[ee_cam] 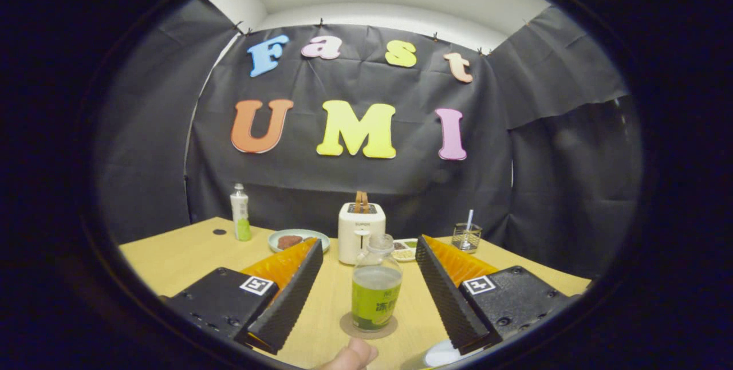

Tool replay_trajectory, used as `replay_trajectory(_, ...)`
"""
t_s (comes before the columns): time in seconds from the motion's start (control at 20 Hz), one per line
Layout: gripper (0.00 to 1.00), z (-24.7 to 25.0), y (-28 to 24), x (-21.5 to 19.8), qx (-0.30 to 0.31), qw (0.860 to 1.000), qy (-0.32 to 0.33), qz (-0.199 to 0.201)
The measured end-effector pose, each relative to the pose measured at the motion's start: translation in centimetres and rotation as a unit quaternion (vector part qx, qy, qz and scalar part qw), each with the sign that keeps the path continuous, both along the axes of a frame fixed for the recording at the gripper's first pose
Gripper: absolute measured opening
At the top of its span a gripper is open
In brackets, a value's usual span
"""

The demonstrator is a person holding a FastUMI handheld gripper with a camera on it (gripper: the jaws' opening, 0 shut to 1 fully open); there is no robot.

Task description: Take the bottle from table, then pour the juice into the cup, finally place the bottle on the coaster

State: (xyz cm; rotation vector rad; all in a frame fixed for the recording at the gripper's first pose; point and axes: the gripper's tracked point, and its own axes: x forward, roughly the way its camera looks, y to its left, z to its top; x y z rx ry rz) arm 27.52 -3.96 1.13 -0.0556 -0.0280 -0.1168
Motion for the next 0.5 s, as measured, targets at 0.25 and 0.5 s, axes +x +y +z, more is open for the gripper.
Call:
replay_trajectory(0.25,1.0,1.6,-0.1,-5.5,-0.02,0.999,0.011,-0.023)
replay_trajectory(0.5,1.0,3.1,-1.1,-10.9,0.011,0.999,0.001,-0.03)
